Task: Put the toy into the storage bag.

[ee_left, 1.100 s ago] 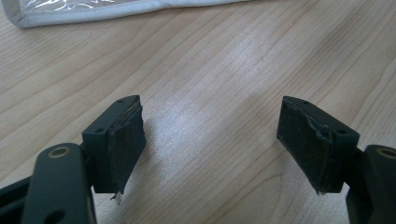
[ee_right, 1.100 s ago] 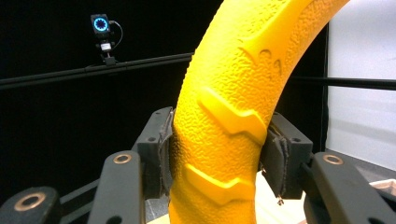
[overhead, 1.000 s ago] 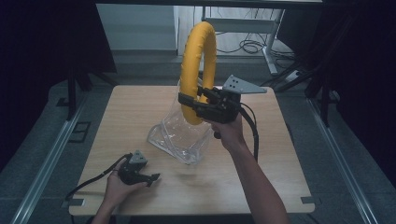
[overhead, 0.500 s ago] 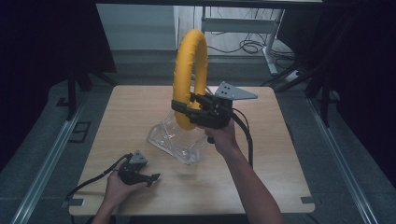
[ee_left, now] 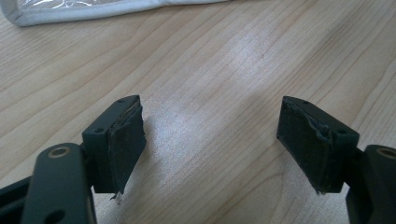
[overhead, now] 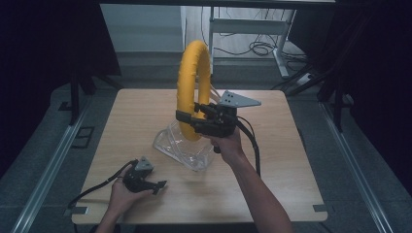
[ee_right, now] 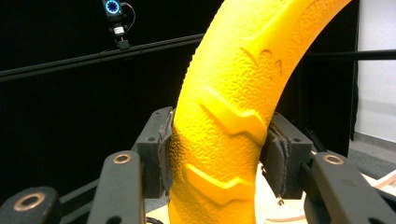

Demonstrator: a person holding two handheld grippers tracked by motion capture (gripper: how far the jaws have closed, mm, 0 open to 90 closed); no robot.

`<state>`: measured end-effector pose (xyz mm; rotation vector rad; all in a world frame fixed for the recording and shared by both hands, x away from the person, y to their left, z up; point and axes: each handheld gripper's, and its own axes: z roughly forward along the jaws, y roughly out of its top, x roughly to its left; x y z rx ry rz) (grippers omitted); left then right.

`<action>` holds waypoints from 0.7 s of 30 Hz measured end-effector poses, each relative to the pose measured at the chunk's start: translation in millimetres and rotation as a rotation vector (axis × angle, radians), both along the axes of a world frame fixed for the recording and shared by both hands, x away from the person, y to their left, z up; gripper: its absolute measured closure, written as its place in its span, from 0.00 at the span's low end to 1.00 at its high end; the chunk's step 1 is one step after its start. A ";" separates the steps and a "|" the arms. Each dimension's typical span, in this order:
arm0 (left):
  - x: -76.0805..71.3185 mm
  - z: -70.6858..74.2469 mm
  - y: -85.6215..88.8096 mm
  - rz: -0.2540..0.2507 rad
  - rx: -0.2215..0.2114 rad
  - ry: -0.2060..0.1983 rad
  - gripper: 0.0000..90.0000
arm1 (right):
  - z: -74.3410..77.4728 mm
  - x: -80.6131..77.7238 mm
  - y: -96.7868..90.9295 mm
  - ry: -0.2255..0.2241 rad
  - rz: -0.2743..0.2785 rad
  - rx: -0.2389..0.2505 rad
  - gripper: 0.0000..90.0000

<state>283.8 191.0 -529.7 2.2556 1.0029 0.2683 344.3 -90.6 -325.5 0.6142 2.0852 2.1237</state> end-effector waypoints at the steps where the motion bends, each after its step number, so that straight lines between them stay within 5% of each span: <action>1: -0.1 0.0 0.0 0.000 0.000 0.000 0.26 | -1.2 0.7 0.6 -0.001 -0.001 0.001 0.54; 21: 0.1 -1.2 -0.6 0.000 0.003 -0.002 0.26 | -34.0 9.8 7.3 0.058 0.006 -0.013 0.54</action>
